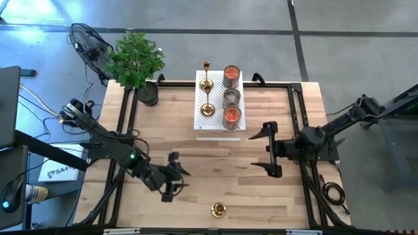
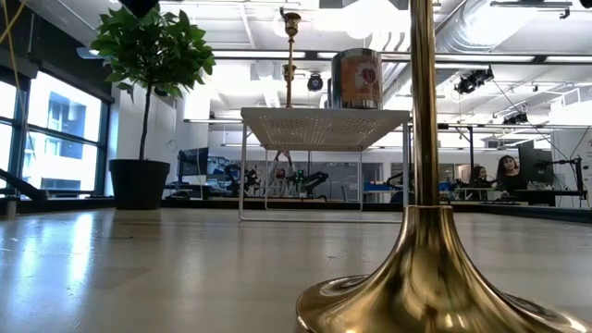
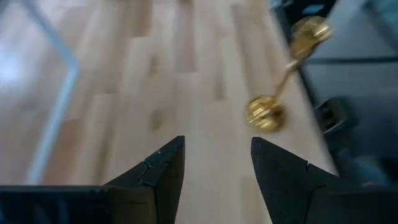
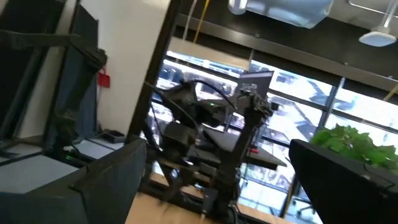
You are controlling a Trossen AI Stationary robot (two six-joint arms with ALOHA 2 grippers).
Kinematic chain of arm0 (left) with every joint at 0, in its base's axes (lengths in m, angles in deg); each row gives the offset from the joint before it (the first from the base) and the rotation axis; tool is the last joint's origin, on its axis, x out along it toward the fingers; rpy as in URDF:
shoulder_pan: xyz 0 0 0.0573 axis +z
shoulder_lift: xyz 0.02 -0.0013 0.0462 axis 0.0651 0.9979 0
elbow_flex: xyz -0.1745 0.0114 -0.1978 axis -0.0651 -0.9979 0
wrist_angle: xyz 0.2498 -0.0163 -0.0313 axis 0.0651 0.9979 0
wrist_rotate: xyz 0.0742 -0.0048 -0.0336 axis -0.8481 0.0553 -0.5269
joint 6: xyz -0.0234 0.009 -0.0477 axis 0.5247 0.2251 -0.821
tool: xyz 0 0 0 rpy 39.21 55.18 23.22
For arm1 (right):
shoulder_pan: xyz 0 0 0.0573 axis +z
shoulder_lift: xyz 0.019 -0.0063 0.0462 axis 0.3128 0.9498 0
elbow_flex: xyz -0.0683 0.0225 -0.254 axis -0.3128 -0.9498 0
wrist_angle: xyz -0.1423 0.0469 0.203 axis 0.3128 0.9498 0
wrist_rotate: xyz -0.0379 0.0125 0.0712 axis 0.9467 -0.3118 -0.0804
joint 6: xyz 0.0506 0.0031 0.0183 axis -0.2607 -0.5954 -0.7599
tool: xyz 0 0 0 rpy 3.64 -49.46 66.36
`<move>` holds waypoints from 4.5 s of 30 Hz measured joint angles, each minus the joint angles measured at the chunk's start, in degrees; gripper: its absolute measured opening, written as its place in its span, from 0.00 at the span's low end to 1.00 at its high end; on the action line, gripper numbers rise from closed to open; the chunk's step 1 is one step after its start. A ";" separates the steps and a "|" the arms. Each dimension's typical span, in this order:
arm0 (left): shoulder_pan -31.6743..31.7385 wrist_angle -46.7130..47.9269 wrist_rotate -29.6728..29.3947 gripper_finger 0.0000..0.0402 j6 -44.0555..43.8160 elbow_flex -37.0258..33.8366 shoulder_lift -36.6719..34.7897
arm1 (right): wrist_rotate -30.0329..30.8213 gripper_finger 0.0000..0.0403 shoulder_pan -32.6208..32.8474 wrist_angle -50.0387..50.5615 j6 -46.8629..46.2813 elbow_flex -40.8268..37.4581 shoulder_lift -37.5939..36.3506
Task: Pick & Place candle stick holders
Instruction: Put the gold candle holder on the shelf
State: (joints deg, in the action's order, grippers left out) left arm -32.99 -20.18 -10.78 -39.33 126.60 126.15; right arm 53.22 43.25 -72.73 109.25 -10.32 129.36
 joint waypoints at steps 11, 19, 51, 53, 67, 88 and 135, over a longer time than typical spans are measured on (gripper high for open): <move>-0.06 -16.22 5.77 0.45 -4.98 0.02 6.89 | 8.75 0.97 6.07 0.86 1.78 -0.02 0.00; 0.01 -21.71 1.19 0.45 -6.05 0.02 13.05 | 11.07 0.97 8.51 1.28 -1.70 -0.02 0.00; -0.04 -16.94 -1.75 0.45 -2.54 0.07 8.68 | 15.00 0.87 21.22 -3.54 -37.76 5.10 33.97; -0.06 -16.94 -1.73 0.45 -2.54 0.07 8.68 | 14.11 0.87 20.75 -2.15 -36.44 7.61 35.98; -0.06 -16.95 -1.67 0.45 -2.56 0.07 8.68 | 12.93 0.87 17.85 19.85 -41.81 20.99 38.99; -0.06 -16.95 0.81 0.45 -3.00 0.07 8.68 | 10.15 0.86 16.93 23.36 -41.76 26.18 43.45; -0.06 -15.90 0.70 0.45 -3.04 0.07 8.70 | 4.49 0.85 13.61 21.56 -42.20 26.10 43.45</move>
State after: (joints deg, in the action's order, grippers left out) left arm -33.04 -36.08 -10.08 -42.37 126.67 134.85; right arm 57.71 56.86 -51.18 67.05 15.78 172.81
